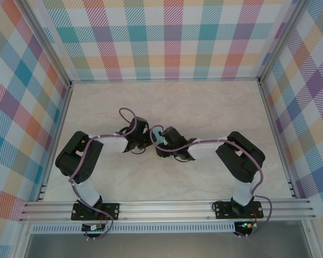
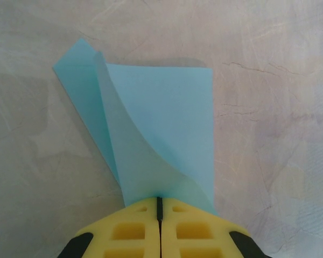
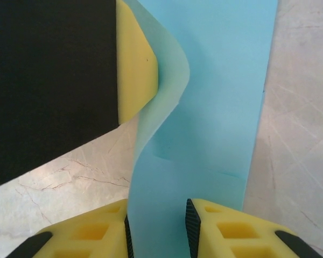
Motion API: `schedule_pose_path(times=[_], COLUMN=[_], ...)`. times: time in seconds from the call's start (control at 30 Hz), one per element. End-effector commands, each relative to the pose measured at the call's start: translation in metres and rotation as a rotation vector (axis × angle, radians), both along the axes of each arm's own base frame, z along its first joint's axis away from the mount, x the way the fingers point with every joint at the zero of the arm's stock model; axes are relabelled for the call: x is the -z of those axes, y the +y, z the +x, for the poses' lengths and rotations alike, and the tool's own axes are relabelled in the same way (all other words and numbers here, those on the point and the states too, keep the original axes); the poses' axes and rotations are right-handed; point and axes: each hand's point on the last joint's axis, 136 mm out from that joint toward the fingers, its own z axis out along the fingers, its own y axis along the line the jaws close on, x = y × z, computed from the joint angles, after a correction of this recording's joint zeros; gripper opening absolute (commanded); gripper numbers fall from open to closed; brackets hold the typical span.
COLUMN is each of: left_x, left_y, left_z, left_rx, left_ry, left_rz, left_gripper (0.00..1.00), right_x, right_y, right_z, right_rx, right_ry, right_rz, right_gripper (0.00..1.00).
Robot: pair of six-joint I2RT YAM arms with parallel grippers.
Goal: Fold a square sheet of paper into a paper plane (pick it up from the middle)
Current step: Fold the wing for the fifth time at the center of the table.
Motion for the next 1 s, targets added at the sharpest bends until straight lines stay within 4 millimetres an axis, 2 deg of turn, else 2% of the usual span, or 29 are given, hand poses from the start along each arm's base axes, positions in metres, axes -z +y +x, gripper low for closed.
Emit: schedule_pose_path(times=[0.0, 0.23, 0.43, 0.73, 0.97], left_x=[-0.007, -0.014, -0.031, -0.046, -0.045], left_y=[-0.004, -0.004, -0.002, 0.003, -0.004], left_z=[0.002, 0.003, 0.006, 0.002, -0.002], left_rx=[-0.01, -0.012, -0.008, 0.011, 0.052], left_ry=[0.001, -0.011, -0.05, -0.121, -0.144], left_rz=[-0.003, -0.007, 0.0, -0.002, -0.039], left_gripper=[0.06, 0.06, 0.07, 0.11, 0.13], right_x=[-0.004, -0.006, -0.012, -0.03, -0.031], right_y=[0.002, -0.003, -0.003, -0.002, -0.002], right_z=[0.004, 0.003, -0.003, -0.005, 0.001], right_rx=[-0.014, 0.016, 0.02, 0.008, 0.029], right_ry=[-0.055, -0.061, 0.009, 0.259, 0.397], right_rz=[0.001, 0.027, 0.126, 0.437, 0.546], right_gripper=[0.29, 0.1, 0.01, 0.0, 0.0])
